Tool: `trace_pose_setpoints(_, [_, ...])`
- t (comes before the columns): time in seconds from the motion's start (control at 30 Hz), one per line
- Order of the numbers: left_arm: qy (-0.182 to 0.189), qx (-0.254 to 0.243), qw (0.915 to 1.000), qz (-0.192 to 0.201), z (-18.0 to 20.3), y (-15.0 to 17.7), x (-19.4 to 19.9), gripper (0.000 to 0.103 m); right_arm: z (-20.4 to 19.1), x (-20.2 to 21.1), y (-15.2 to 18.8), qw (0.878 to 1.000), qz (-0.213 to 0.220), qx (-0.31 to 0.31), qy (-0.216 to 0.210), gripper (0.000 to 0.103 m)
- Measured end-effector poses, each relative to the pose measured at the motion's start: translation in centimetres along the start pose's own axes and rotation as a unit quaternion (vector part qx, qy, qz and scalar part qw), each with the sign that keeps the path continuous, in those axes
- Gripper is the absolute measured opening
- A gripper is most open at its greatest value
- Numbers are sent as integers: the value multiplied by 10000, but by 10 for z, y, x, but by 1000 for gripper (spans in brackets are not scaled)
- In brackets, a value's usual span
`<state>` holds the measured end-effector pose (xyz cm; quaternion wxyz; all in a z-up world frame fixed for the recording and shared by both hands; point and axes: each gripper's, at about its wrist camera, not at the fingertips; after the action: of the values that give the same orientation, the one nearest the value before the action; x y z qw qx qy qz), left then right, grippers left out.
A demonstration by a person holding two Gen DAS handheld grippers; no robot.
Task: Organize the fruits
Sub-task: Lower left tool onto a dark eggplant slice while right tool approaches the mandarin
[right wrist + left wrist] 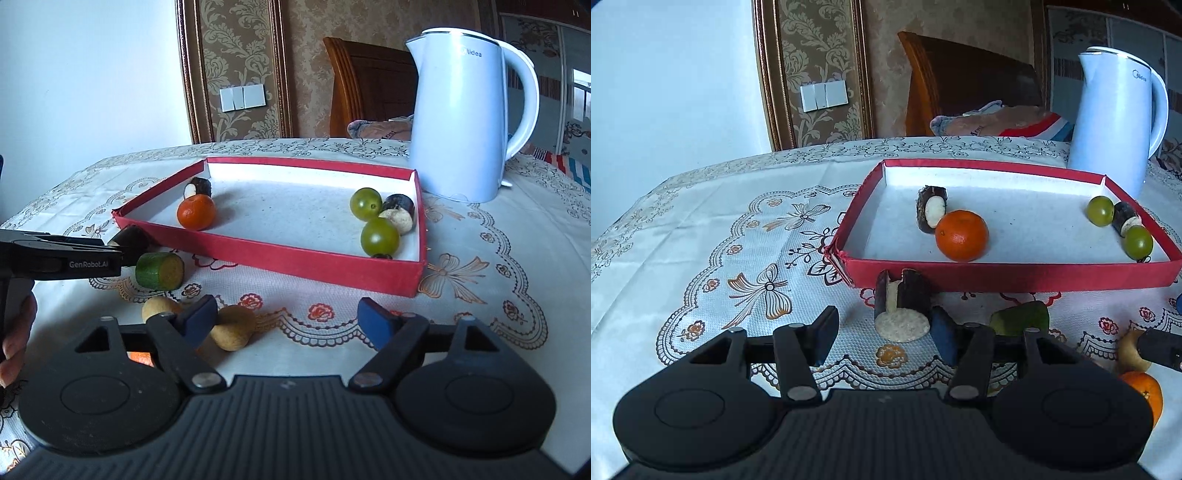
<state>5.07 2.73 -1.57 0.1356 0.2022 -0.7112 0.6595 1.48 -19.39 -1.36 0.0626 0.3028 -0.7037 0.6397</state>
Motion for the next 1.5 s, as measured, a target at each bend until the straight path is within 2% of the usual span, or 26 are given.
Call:
trace_pose_setpoints(0.07, [9,-78,10000,58,3,0,2,54,-2,0,1,9996,-102,2,-250,74])
trace_pose_setpoints(0.1, [34,-95,9999,88,3,0,3,54,-4,0,2,9996,-99,26,-274,68])
trace_pose_setpoints(0.17, [14,-135,9999,88,5,0,2,52,-6,0,2,9996,-94,85,-242,68])
trace_pose_setpoints(0.2, [-9,-150,9999,57,5,0,1,47,-5,0,2,9996,-107,54,-251,68])
trace_pose_setpoints(0.27, [-2,-137,9999,-17,5,0,-3,46,-3,-1,2,9995,-124,-3,-275,68])
trace_pose_setpoints(0.33, [29,-156,9999,0,6,0,-4,40,-5,0,2,9995,-106,45,-279,68])
trace_pose_setpoints(0.4, [81,-185,9998,-3,7,1,-3,32,-6,-1,2,9996,-98,66,-267,66])
trace_pose_setpoints(0.43, [75,-202,9998,31,8,1,-2,32,-5,0,2,9995,-74,41,-309,62])
trace_pose_setpoints(0.5, [-27,-232,9997,88,8,2,0,32,-5,5,0,9988,29,-30,-483,30])
trace_pose_setpoints(0.53, [-52,-211,9997,104,7,1,1,32,-5,5,0,9988,58,-3,-484,28])
trace_pose_setpoints(0.67, [46,-70,10000,52,2,1,1,32,-6,4,0,9987,25,13,-514,28])
trace_pose_setpoints(0.77, [39,-88,9999,51,3,1,1,32,-2,6,0,9989,17,-29,-459,41])
trace_pose_setpoints(0.83, [42,-85,9999,49,3,1,1,32,2,14,0,9988,167,-160,-441,41])
trace_pose_setpoints(0.93, [41,-87,9999,47,3,1,1,32,11,33,4,9957,286,-454,-753,41])
trace_pose_setpoints(1.03, [31,-106,9999,48,3,1,1,32,1,42,19,9945,148,-279,-994,48])
trace_pose_setpoints(1.13, [38,-142,9999,62,4,2,1,32,-15,40,23,9946,43,63,-1039,48])
trace_pose_setpoints(1.4, [24,-277,9996,76,10,3,1,32,-43,22,15,9949,-83,384,-932,48])
trace_pose_setpoints(1.5, [28,-250,9997,73,10,3,2,32,-52,18,15,9948,-103,537,-862,43])
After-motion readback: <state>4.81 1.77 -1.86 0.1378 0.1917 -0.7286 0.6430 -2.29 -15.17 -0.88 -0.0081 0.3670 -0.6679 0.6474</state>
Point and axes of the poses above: each gripper's, at about its wrist camera, not at the fingertips, and x roughly against the way its jaws point, z to its right, y to its underside, and after that the axes turned 8 degrees about z, right-handed
